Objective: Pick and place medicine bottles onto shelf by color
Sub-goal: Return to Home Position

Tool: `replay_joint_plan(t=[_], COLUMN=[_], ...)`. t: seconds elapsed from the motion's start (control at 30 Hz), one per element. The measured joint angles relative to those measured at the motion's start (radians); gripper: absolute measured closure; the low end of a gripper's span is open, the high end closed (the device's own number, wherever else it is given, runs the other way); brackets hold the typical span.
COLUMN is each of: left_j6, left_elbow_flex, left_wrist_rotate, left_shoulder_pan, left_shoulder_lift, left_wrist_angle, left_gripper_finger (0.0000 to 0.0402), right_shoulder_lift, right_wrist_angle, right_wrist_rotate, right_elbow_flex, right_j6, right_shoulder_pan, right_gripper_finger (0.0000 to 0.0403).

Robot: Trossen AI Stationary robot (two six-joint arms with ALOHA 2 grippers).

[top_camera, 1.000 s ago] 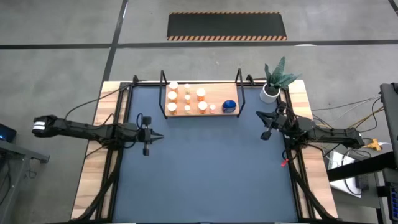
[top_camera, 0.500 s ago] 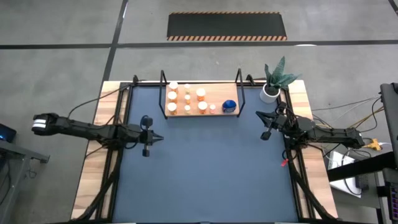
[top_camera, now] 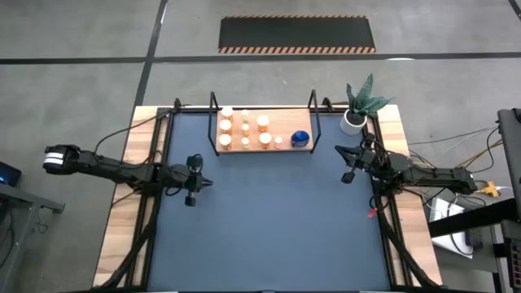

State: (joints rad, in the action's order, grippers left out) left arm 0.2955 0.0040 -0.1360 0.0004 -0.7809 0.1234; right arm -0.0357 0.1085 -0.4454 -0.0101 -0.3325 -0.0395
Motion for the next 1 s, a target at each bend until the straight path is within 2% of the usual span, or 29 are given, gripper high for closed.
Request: replay_joint_plan(t=[0.67,1.0], left_j6=[0.000,0.000], left_elbow_flex=[0.000,0.015], left_wrist_rotate=[0.000,0.000], left_shoulder_pan=[0.000,0.000], left_shoulder_lift=[-0.146,-0.175], left_wrist_angle=[0.107,0.128], left_gripper_finger=[0.0394,0.0394], right_shoulder_lift=[0.000,0.000], right_wrist_angle=[0.000,0.000], right_wrist_rotate=[0.000,0.000], right_elbow_flex=[0.000,0.000], right_j6=[0.000,0.000], right_shoulder_pan=[0.000,0.000], right_gripper_finger=[0.0394,0.0394])
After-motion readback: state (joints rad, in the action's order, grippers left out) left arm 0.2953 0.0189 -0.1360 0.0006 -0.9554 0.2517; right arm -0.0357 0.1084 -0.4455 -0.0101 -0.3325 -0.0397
